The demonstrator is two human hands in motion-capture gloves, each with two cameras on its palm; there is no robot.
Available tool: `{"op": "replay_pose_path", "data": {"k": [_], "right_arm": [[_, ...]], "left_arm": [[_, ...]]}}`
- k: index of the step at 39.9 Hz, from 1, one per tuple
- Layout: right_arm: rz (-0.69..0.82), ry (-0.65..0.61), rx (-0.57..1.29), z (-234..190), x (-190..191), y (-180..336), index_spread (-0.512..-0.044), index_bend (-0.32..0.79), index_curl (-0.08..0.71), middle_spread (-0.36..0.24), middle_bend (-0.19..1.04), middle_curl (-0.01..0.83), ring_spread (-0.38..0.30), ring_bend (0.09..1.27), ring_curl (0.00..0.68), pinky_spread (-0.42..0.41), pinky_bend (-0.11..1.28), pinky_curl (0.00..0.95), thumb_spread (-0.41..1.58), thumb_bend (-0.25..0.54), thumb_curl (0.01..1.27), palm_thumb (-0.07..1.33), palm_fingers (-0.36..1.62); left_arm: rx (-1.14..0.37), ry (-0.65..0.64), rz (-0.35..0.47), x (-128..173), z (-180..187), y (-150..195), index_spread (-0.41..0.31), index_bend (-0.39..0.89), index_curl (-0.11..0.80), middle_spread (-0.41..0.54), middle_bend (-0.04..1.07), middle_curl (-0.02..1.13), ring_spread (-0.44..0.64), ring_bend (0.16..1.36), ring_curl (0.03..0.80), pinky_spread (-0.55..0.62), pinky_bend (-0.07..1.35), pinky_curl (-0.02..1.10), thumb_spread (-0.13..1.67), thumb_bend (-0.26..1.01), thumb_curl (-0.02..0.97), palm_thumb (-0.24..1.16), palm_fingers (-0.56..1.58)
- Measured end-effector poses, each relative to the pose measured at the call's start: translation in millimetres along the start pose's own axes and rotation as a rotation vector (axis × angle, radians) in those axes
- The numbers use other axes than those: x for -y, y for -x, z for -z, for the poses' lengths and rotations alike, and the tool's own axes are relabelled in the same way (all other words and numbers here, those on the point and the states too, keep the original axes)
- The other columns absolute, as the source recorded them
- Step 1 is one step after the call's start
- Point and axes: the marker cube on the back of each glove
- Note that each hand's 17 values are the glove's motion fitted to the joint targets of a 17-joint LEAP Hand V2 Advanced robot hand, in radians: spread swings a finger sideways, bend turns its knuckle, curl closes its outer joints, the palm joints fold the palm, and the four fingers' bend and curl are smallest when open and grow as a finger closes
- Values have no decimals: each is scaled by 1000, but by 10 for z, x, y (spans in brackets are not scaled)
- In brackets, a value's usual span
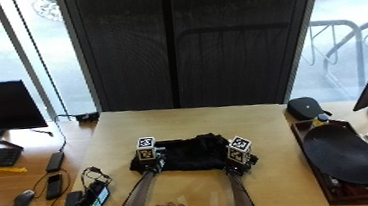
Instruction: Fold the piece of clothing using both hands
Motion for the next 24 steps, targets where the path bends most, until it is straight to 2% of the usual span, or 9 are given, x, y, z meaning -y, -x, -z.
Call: {"op": "replay_pose_path", "data": {"k": [3,7,8,12,13,16,20,24], "right_arm": [[-7,16,-23,23,-18,24,-207,-38,77,-9,487,445,-99,836,460,57,630,354,1217,16,342,613,761],[-42,33,-48,51,47,-9,-204,-57,39,-67,560,465,-137,865,461,-17,654,357,1216,40,356,693,852],[-58,33,-54,59,90,-35,-207,-68,28,-89,613,484,-146,887,470,-39,644,355,1212,48,362,718,890],[-109,-67,-22,142,438,-139,-211,-11,24,-150,705,516,-177,908,480,-102,616,354,1194,65,377,793,973],[-93,-72,16,175,495,-144,-218,22,34,-156,726,527,-188,888,476,-113,605,354,1181,66,382,809,998],[-19,-3,160,296,535,-136,-227,21,37,-175,732,535,-213,850,472,-152,631,365,1153,65,393,845,1018],[89,-49,435,528,670,55,-236,-9,27,-187,707,537,-237,817,462,-233,713,381,1109,58,407,890,1067],[271,-64,695,748,664,205,-245,-24,15,-197,671,535,-251,845,463,-284,750,395,1033,41,431,926,1094]], "left_arm": [[-17,69,-2,-114,5,-74,-132,149,375,20,154,357,225,427,341,355,462,311,1358,-35,163,106,180],[-9,51,-1,-104,0,-142,-128,158,374,34,165,352,259,439,337,374,469,314,1361,-25,161,67,170],[-5,47,0,-100,-1,-160,-127,159,374,36,167,352,265,442,337,381,471,315,1361,-23,161,61,169],[-7,36,-6,-75,-21,-271,-125,163,375,44,173,351,283,448,335,400,478,319,1362,-17,164,44,163],[-13,42,-11,-82,-23,-309,-125,164,376,45,175,351,287,450,335,404,476,320,1363,-15,165,42,160],[-29,124,-9,-190,-18,-418,-124,165,378,48,181,354,295,454,334,410,472,321,1364,-13,167,35,159],[-22,151,5,-210,-9,-477,-123,170,382,51,181,356,302,458,332,418,465,321,1366,-11,171,29,158],[-37,166,-7,-191,27,-477,-123,172,384,53,183,357,307,458,330,424,460,321,1369,-5,176,35,161]]}}
